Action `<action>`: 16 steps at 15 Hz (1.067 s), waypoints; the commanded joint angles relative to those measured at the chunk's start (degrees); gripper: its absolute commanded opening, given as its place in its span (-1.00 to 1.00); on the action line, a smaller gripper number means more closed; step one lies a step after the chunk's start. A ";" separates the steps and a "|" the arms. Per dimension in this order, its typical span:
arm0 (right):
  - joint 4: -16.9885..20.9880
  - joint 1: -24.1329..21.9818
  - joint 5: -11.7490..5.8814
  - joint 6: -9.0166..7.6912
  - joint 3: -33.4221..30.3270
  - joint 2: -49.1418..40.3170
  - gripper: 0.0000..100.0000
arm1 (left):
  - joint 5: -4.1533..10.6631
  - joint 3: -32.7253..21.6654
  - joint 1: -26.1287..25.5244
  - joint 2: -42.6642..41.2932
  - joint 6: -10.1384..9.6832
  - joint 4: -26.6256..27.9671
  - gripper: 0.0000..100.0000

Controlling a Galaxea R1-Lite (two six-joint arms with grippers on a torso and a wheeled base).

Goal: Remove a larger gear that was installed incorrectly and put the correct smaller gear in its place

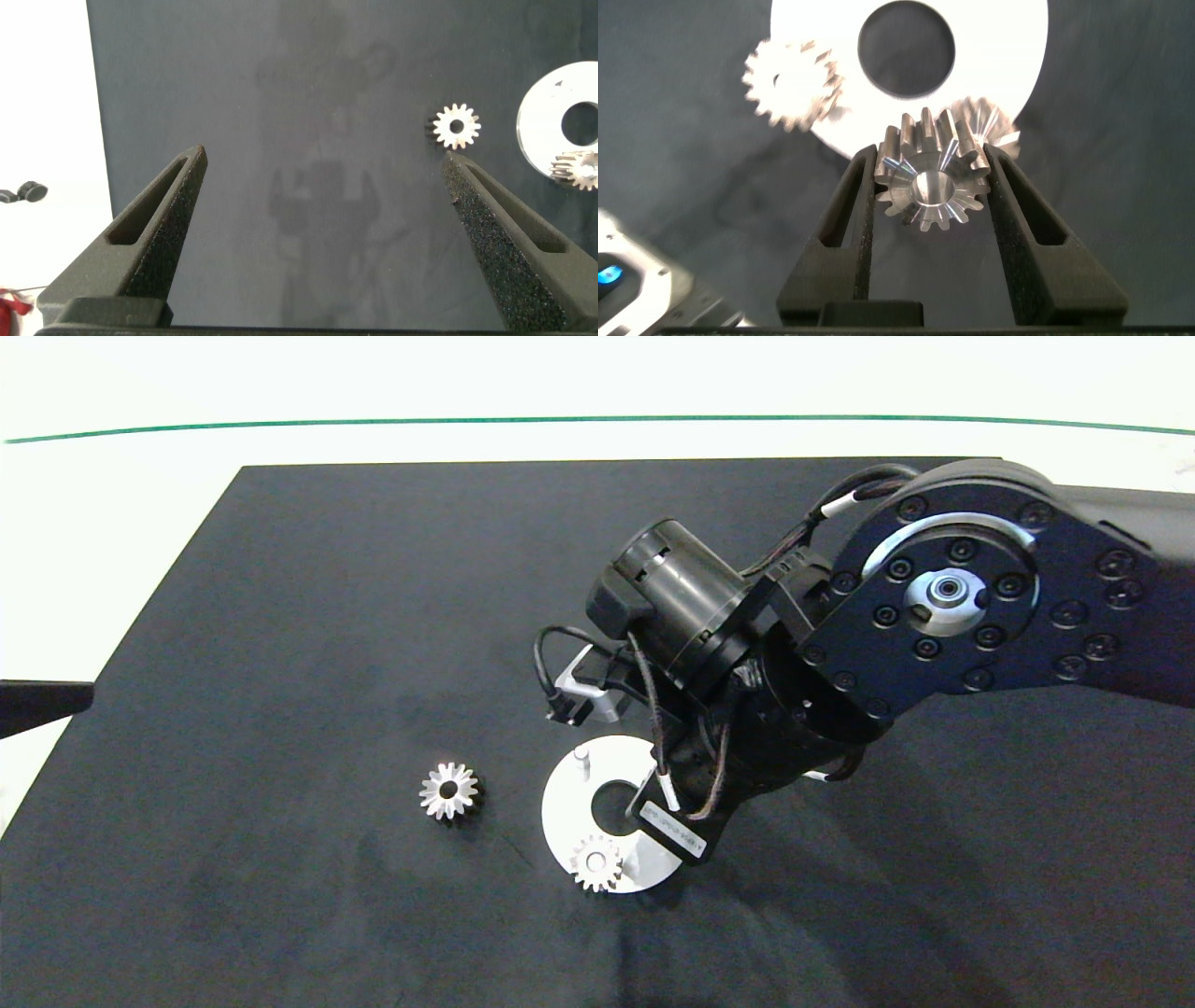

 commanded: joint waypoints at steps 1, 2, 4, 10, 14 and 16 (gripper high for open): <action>1.47 0.88 0.08 1.62 0.01 -1.60 -0.56 | 0.10 -0.01 -0.04 -0.07 -0.02 0.25 1.00; 1.29 0.88 0.17 1.62 0.01 -1.60 -0.56 | 0.10 -0.01 0.05 -0.07 -0.02 0.25 1.00; 0.85 0.88 0.17 1.70 0.01 -1.42 -0.56 | 0.10 -0.01 -0.04 -0.07 -0.02 0.25 1.00; -5.30 2.02 0.17 2.67 0.01 -3.09 -0.56 | 0.10 -0.01 0.05 -0.07 0.07 0.16 1.00; -8.99 1.76 0.08 2.67 1.05 -3.18 -0.56 | 0.10 -0.01 -0.04 -0.15 -0.02 0.16 1.00; -9.25 1.58 0.08 2.85 0.70 -2.74 -0.56 | 0.10 -0.01 -0.04 -0.07 0.07 0.16 1.00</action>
